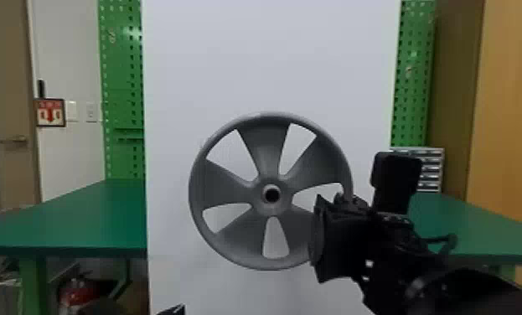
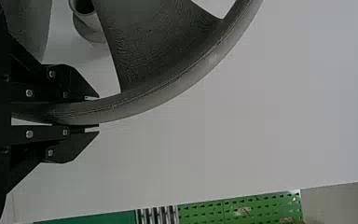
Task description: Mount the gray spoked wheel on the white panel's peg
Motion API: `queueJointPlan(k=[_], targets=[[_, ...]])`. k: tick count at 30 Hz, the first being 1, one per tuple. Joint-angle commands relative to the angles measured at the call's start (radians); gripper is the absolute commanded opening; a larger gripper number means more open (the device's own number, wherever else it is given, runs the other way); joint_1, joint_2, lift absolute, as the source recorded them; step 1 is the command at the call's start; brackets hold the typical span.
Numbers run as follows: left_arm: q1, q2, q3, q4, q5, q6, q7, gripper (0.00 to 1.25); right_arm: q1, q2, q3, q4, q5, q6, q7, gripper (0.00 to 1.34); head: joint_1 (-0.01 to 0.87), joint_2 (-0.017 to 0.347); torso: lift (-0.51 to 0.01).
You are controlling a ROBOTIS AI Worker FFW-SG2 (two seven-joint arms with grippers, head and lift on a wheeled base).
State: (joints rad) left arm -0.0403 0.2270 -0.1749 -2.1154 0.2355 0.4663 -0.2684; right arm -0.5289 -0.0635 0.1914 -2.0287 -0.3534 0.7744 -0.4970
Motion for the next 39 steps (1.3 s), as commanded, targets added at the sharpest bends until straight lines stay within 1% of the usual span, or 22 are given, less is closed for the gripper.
queueJointPlan(k=[1, 12, 25, 39], targets=[[-0.001, 0.000, 0.000, 0.000, -0.001, 0.000, 0.000, 0.75, -0.002, -0.001, -0.003, 0.008, 0.002, -0.003, 0.000, 0.25, 0.123, -0.008, -0.401], [-0.001, 0.002, 0.000, -0.001, 0.001, 0.000, 0.000, 0.75, -0.013, 0.001, -0.001, 0.048, 0.010, -0.026, 0.000, 0.25, 0.123, -0.008, -0.401], [0.000, 0.002, 0.000, -0.001, -0.001, 0.000, 0.000, 0.75, -0.042, -0.001, 0.007, 0.120, 0.010, -0.057, 0.000, 0.25, 0.123, -0.008, -0.401], [-0.001, 0.002, -0.003, -0.001, -0.002, 0.000, 0.000, 0.75, -0.069, -0.007, -0.003, 0.171, 0.005, -0.075, 0.000, 0.25, 0.123, -0.008, -0.401]])
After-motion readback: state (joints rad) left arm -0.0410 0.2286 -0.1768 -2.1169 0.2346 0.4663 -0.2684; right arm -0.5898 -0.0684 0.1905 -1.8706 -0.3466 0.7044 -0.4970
